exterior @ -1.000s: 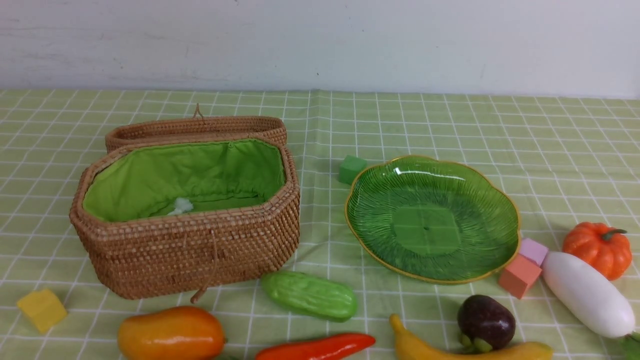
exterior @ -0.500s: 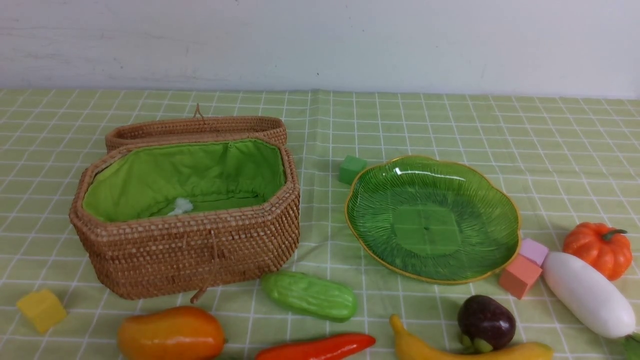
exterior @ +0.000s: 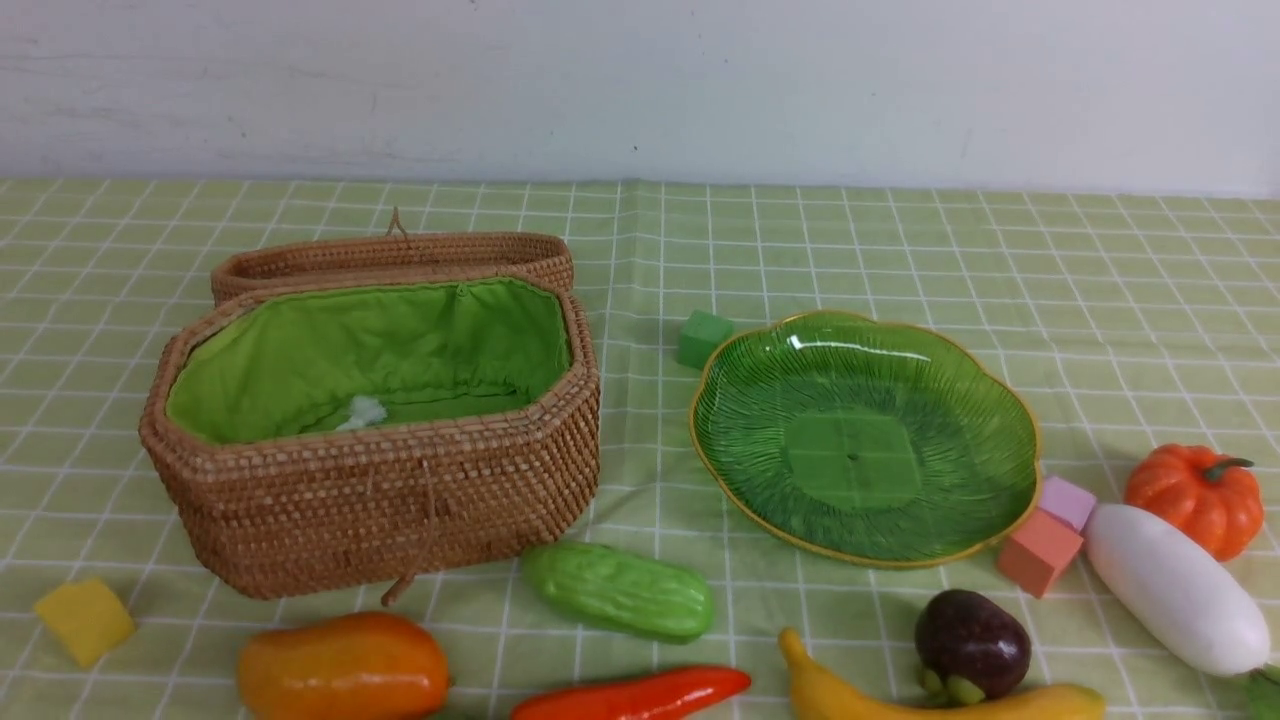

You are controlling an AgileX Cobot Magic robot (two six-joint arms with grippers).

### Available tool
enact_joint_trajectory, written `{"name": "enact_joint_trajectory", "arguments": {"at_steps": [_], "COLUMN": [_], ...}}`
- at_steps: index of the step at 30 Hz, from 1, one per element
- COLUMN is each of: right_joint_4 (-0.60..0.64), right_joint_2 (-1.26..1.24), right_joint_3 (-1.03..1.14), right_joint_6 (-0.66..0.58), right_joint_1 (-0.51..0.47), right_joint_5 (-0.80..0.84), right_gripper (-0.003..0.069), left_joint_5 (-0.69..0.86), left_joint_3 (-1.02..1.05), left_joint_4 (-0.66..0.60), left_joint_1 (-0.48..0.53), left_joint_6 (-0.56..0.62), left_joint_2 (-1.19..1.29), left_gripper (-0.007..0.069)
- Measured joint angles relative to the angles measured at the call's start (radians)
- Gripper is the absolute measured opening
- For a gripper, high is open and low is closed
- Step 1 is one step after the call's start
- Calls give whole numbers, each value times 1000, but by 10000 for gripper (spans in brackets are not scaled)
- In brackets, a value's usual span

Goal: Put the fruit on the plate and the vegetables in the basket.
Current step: Use the right arm to grab a carrot and put it into the left basket

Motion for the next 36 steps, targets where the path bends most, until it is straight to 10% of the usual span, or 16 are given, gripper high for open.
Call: {"name": "enact_joint_trajectory", "arguments": {"at_steps": [12,21,30,36], "right_joint_4": [60,21,-5,-6], "right_joint_2": [218,398,647,852], "right_joint_3": [3,162,121,-29], "right_joint_6": [-402,-427,-428,-555], "right_joint_1": [370,653,878,947], "right_joint_5": [72,-69,-56,135], "right_gripper": [241,241,241,241], "left_joint_5": [609,854,825,851], "left_joint_3": [-449,-454,-454,-454], "left_joint_4": [-54,-438,-615,-620], "left_joint_1": [-65,-121,-121,-121], "left_joint_6": [82,425,917,990], "left_joint_2": [301,387,437,437], "left_gripper": [239,239,239,239]}}
